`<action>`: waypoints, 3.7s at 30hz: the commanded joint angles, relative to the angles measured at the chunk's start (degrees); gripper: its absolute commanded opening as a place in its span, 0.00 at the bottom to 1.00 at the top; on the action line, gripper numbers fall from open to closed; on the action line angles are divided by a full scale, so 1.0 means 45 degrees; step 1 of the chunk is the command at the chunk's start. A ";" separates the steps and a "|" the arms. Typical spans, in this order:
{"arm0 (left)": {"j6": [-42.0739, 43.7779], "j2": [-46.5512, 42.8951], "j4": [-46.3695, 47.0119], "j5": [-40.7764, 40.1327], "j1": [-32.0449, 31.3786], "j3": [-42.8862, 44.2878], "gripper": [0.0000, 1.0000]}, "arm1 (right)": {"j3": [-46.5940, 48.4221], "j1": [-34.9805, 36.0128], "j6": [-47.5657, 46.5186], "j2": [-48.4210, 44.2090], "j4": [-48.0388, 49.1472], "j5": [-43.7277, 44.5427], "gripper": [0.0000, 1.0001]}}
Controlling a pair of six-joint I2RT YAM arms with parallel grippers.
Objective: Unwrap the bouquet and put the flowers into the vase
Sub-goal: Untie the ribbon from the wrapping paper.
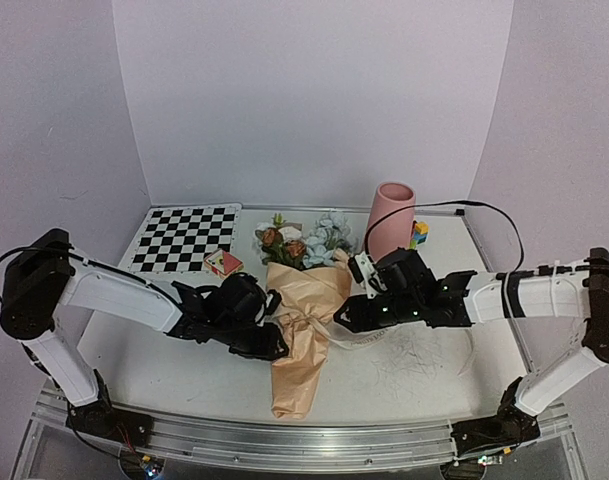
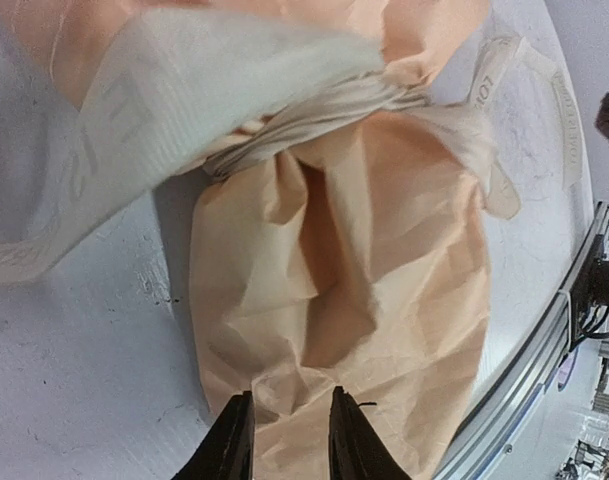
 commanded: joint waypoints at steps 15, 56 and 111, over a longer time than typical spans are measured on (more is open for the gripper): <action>0.1624 0.0089 -0.0434 -0.3377 0.0080 0.2587 0.26 | 0.2937 0.0180 0.0349 0.2994 0.0364 0.0412 0.30; 0.2776 0.0954 0.1743 -0.1386 0.0302 0.2642 0.33 | 0.3585 0.0191 -0.0358 0.4125 -0.0968 0.1203 0.28; 0.2584 0.2954 0.0251 -0.4728 -0.0048 0.3166 0.08 | 0.3847 0.0197 0.0074 0.5025 -0.0185 0.0415 0.23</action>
